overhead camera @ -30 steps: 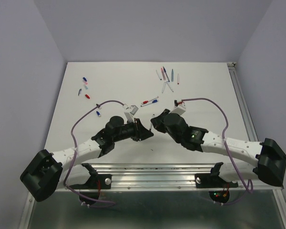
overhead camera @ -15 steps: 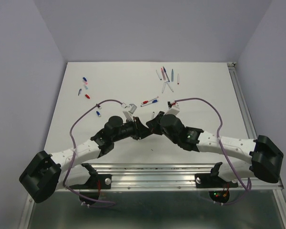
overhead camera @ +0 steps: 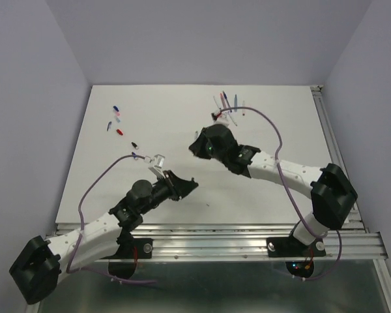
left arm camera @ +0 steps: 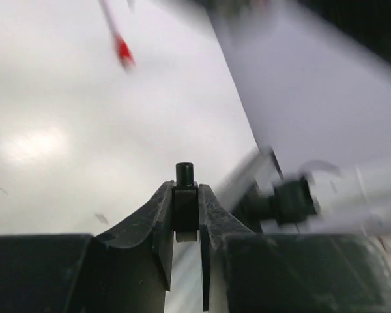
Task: Open the pen caps
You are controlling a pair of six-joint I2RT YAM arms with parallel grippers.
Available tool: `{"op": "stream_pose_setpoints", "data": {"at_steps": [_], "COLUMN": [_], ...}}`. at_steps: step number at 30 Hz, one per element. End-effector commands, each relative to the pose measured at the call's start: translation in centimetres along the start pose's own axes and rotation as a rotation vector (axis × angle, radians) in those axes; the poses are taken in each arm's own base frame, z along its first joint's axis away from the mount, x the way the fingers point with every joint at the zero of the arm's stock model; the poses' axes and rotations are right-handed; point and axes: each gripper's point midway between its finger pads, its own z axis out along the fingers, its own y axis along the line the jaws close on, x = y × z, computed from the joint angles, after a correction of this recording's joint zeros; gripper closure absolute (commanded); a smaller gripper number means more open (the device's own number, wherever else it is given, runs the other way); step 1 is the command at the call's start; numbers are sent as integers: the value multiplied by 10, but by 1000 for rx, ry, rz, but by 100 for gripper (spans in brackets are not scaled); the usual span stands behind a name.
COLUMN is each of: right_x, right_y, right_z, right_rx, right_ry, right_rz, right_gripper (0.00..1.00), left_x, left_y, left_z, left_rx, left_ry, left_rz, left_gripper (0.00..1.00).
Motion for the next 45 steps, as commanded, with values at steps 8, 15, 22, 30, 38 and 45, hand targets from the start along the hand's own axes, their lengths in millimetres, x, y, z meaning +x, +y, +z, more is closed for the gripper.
{"op": "stream_pose_setpoints", "data": {"at_steps": [8,15,22,30,38,45], "right_x": [-245,-210,-176,-154,-150,-153], "right_y": [-175,-173,-159,-185,-226,-252], "right_z": [-6,25,35,61,92,103], "right_rx": [455,328,195,268,424,548], "right_ry": [-593,-447,-322,-175,-93,-96], "right_rz": [96,33,-7,-140,-245,-245], "right_gripper": [99,99,99,98,95,91], "left_x": [80,49,-7,-62,-111,-128], "left_y": [-28,-15,20,116,176,209], "left_z": [-55,-31,-2,29,38,37], "left_rx": [156,-33,-230,-527,-830,-974], "left_ry": [347,250,132,126,12,23], "left_rz": [-72,35,83,23,5,47], "left_gripper": [100,100,100,100,100,100]}}
